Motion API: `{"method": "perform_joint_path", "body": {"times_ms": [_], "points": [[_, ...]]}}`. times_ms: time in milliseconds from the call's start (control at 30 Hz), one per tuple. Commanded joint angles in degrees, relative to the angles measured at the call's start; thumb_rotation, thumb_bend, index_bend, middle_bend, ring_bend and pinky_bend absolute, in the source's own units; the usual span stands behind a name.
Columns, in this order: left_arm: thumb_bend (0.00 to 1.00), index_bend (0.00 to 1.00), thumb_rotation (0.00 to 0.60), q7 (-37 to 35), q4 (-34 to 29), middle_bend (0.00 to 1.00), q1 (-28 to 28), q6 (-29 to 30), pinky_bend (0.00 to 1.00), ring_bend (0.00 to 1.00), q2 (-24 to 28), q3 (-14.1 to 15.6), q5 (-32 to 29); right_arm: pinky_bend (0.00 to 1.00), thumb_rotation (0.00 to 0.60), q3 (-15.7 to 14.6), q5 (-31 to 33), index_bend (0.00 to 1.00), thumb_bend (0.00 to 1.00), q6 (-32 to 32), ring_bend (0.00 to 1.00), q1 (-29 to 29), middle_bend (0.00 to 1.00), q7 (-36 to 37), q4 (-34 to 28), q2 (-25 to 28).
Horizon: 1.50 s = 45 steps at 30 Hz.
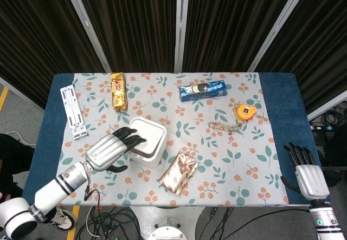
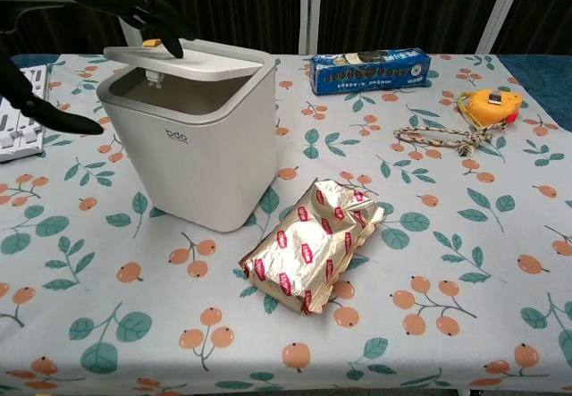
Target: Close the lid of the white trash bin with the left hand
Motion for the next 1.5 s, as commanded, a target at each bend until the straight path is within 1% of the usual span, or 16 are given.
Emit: {"method": "perform_joint_path", "body": {"times_ms": [33, 367, 667, 1000, 1133, 1267, 1500], "points": [[0.21, 0.14, 0.599, -0.3, 0.5, 0.19, 0.5, 0.7, 0.13, 0.07, -0.5, 0.4, 0.5, 0.0, 0.6, 0.1, 0.1, 0.0, 0.18, 0.1, 0.0, 0.0, 0.0, -0.1, -0.1, 0.1], [0.21, 0.14, 0.599, -1.1, 1.9, 0.19, 2.1, 2.4, 0.13, 0.07, -2.3, 2.2, 2.0, 0.0, 0.6, -0.1, 0.4, 0.0, 0.18, -0.9, 0.0, 0.2, 0.0, -0.4, -0.4, -0.1], [0.21, 0.14, 0.599, -0.8, 3.5, 0.19, 3.3, 3.5, 0.13, 0.07, -5.0, 3.6, 2.9, 0.0, 0.6, -0.1, 0.5, 0.0, 0.18, -0.9, 0.0, 0.2, 0.0, 0.3, -0.5, 0.2], [0.21, 0.14, 0.6, -0.5, 5.3, 0.19, 4.9, 5.6, 0.13, 0.07, -7.5, 4.5, 3.6, 0.0, 0.6, -0.4, 0.5, 0.0, 0.18, -1.4, 0.0, 0.3, 0.0, 0.5, -0.3, 0.1], [0.21, 0.14, 0.6, -0.6, 5.2, 0.19, 5.2, 6.4, 0.13, 0.07, -7.4, 4.3, 3.7, 0.0, 0.6, -0.4, 0.4, 0.0, 0.18, -1.2, 0.0, 0.3, 0.0, 0.6, -0.3, 0.0], [0.21, 0.14, 0.6, -0.4, 4.7, 0.19, 5.7, 8.3, 0.13, 0.07, -7.0, 3.6, 4.4, 0.0, 0.6, -0.4, 0.5, 0.0, 0.18, -1.2, 0.0, 0.2, 0.0, 0.7, -0.1, 0.0], [0.21, 0.14, 0.6, -1.1, 3.2, 0.19, 7.4, 14.2, 0.13, 0.07, -4.6, 1.4, 5.6, 0.0, 0.6, -0.2, 0.5, 0.0, 0.18, -1.0, 0.0, 0.2, 0.0, 0.9, -0.2, 0.1]]}}
